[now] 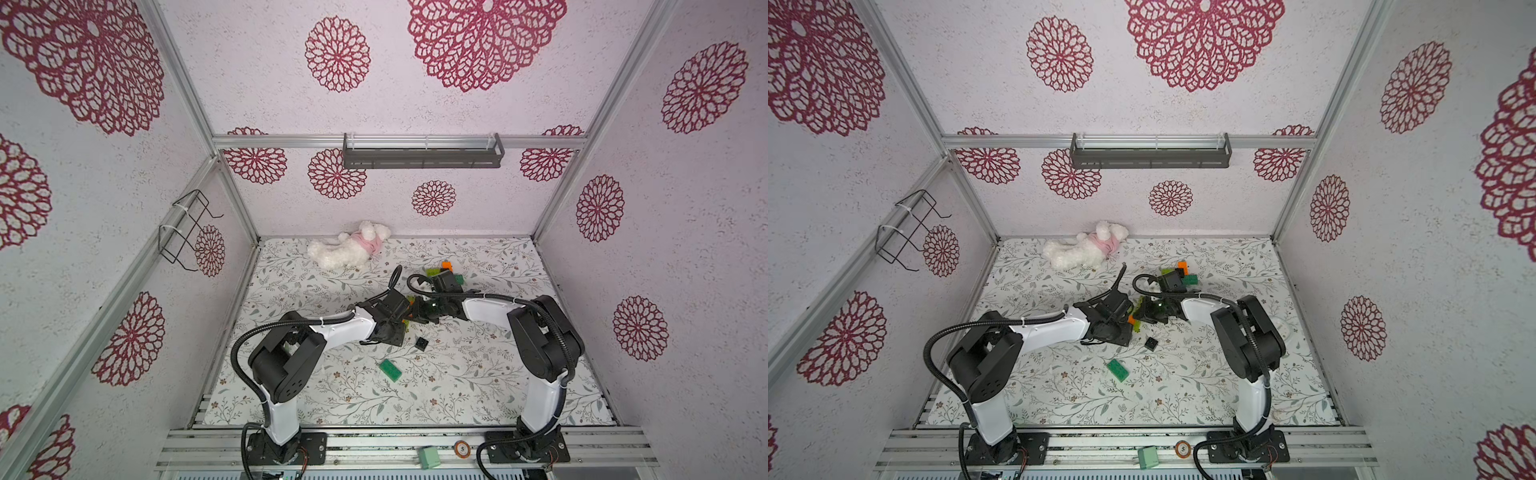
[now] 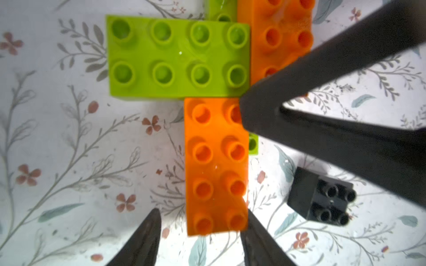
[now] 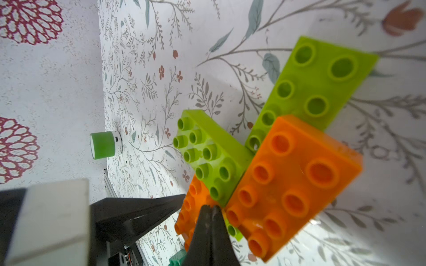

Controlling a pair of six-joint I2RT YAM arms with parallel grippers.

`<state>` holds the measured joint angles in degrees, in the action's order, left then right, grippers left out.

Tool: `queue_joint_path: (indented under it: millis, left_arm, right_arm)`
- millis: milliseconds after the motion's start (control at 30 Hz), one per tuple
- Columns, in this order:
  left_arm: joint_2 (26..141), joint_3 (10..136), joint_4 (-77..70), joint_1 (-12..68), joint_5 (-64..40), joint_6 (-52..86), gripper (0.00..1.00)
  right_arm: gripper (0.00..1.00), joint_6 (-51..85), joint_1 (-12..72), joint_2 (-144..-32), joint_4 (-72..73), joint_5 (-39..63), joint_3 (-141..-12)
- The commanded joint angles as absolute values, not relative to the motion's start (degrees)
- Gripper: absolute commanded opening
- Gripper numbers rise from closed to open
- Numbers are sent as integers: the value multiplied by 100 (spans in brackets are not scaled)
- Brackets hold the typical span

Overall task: Assemble a small pinwheel with lego
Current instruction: Assemble the lego brick with the lego brick.

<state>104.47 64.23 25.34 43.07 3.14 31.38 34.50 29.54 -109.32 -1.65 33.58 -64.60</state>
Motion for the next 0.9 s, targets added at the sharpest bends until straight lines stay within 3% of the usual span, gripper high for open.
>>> queue_joint_path:
  millis: [0, 700, 867]
  left_arm:
    - [10184, 6333, 2009, 4262, 369, 3002, 59]
    - [10569, 6478, 1942, 4280, 442, 2945, 44]
    - [10663, 6486, 1954, 4263, 468, 2955, 27]
  right_arm:
    - [0, 3410, 2975, -11235, -809, 2663, -6305]
    - [0, 3353, 2973, -11265, -912, 2681, -6425]
    - [0, 3332, 2972, -11236, -901, 2706, -6425]
